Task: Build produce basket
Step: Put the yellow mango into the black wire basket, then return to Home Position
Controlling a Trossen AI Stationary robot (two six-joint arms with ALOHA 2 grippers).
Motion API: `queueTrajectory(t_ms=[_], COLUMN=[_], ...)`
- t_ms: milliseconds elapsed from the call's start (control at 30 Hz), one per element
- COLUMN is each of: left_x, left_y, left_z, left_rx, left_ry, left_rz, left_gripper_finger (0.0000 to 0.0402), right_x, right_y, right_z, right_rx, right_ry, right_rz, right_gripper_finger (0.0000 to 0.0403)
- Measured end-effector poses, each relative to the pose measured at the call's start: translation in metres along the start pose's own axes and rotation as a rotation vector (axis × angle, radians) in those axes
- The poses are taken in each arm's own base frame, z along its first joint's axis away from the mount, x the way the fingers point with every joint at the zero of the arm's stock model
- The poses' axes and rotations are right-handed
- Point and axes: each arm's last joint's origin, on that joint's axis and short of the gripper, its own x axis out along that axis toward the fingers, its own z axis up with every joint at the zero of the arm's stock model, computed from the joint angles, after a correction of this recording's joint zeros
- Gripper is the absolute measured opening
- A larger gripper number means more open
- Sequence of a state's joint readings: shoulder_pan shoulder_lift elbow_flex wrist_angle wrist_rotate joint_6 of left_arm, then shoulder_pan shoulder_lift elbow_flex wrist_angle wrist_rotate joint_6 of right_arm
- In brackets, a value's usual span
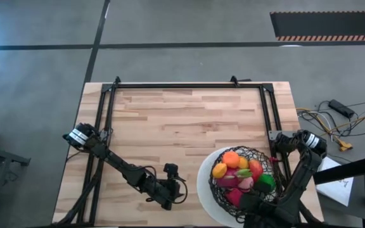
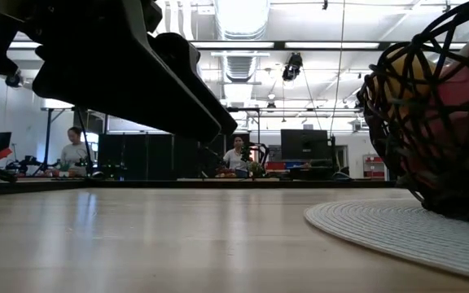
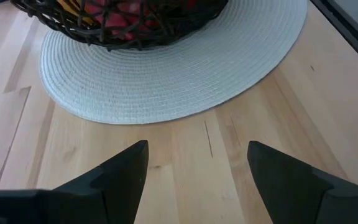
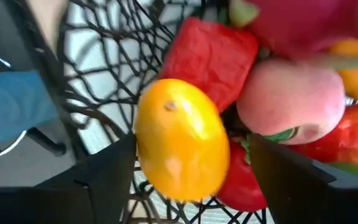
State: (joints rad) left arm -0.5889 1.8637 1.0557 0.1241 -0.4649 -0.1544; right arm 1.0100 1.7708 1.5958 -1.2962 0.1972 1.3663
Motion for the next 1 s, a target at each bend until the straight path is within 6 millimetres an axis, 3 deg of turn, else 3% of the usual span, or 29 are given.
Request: queueTrajectory(t_ms=[133,267,567,700,800,1000], left_x=[0.000,0.000,0.000,0.000,0.000,-0.009], left_y=[0.000,0.000,-0.001,0.000,-0.001,0.002], left_z=[0.000,0.000,0.002,0.002,0.004,0.017], left_rx=[0.000,0.000,-0.012,-0.012,-0.020,-0.057], left_ry=[0.000,-0.001,-0.025,-0.025,-0.042,-0.117], left_rz=[0.000,0.000,-0.004,-0.004,-0.006,0.001], left_gripper_finger=[0.0258,0.0258,0.0258,0.0258,0.0258,0.0258], right_x=[-0.016,-0.026,-0.005,-0.006,-0.013,-0.026], right_y=[0.000,-0.001,-0.003,-0.003,-0.004,-0.006], right_z=[0.001,0.001,-0.004,-0.004,-0.004,0.005], right_rx=[-0.032,-0.048,-0.058,-0.099,-0.140,-0.165], right_ry=[-0.088,-0.175,-0.178,-0.223,-0.333,-0.718], right_rz=[0.036,0.047,0.015,0.005,-0.011,-0.105], right_gripper_finger=[0.0316,0.0312,0.0205,0.0157,0.0135,0.0118])
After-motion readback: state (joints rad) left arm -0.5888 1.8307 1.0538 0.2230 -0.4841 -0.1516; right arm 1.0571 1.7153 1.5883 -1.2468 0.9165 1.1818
